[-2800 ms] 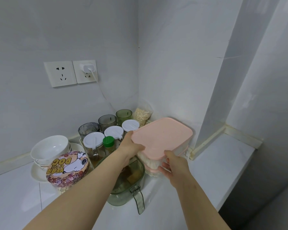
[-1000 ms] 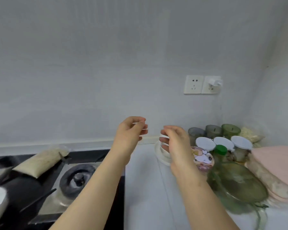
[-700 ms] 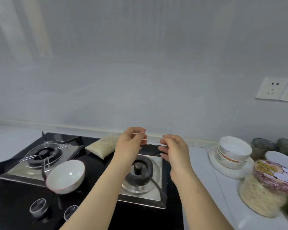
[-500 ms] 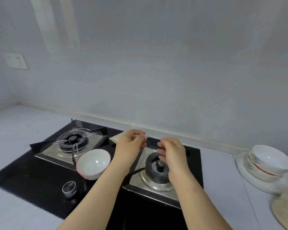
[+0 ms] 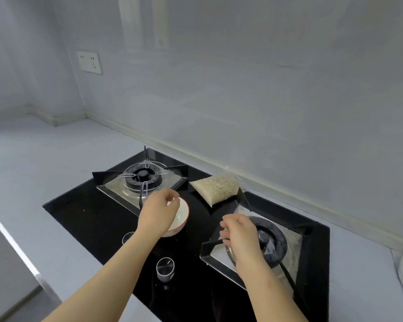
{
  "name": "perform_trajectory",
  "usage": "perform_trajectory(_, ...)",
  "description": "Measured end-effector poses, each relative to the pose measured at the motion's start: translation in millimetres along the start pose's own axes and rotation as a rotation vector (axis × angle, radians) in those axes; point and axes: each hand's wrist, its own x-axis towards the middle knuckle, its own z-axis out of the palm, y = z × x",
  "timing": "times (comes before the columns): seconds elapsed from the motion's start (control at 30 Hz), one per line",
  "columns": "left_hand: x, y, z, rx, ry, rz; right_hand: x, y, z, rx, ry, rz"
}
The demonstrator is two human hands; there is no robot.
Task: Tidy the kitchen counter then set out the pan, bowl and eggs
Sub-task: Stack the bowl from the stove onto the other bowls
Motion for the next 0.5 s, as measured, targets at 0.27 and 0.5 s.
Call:
perform_trajectory(0.27, 41.2, -70.6, -28.5, 0.535, -0.145, -0.189, 23.9, -1.2, 63.9, -0.281, -0.144, -0.005)
perform_trajectory(0.5, 62.2, -85.7, -24.0, 0.35, -0.438, -0.24, 51.8, 17.3, 101.9, -0.37, -0.169, 0.198)
